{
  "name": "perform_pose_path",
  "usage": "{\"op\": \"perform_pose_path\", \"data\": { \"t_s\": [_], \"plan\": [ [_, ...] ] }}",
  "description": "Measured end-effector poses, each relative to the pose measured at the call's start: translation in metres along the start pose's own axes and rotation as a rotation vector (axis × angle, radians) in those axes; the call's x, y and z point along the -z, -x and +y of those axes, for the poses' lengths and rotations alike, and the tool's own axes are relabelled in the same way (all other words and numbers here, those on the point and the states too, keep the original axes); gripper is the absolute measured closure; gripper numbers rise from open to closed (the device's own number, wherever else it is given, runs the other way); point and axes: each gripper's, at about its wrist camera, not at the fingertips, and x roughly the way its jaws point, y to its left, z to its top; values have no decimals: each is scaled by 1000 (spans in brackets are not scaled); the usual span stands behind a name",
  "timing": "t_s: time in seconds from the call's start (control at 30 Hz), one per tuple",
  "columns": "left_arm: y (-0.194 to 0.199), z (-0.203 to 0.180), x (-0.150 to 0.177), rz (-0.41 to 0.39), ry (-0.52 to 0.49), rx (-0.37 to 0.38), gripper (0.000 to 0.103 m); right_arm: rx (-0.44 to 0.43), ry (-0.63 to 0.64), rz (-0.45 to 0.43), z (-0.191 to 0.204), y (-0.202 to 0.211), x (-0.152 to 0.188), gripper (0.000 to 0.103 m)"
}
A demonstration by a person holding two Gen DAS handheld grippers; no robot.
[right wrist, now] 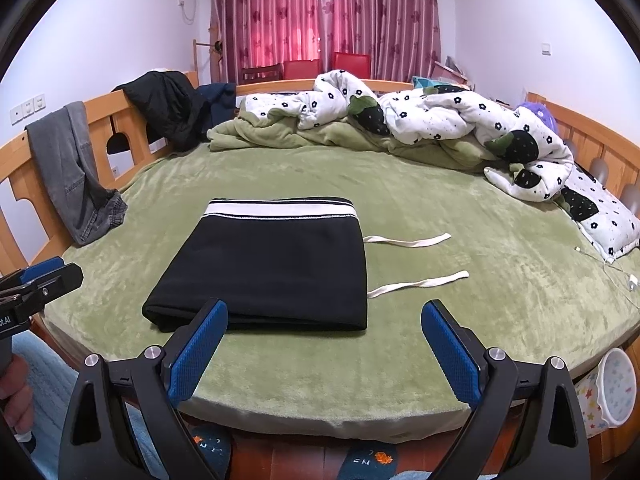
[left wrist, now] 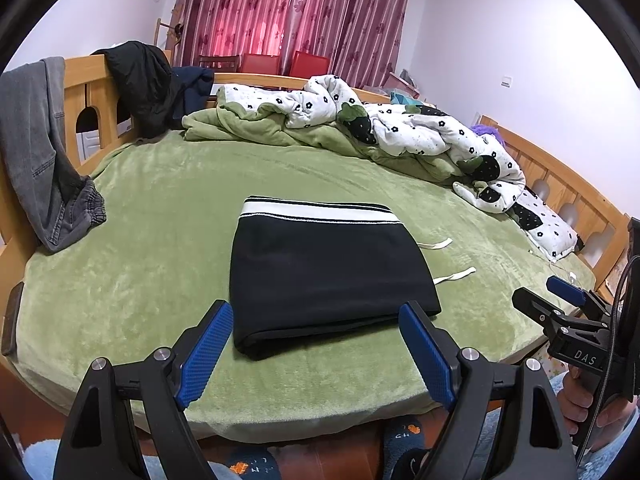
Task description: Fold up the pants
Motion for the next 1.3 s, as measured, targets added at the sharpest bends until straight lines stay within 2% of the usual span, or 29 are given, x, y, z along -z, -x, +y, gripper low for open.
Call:
{"op": "perform_pose_path", "data": {
  "t_s": [1.3],
  "plan": [
    [-2,-1,-2,-1,3,-1,18,23,-2,1,5,2,3,7]
  ]
}}
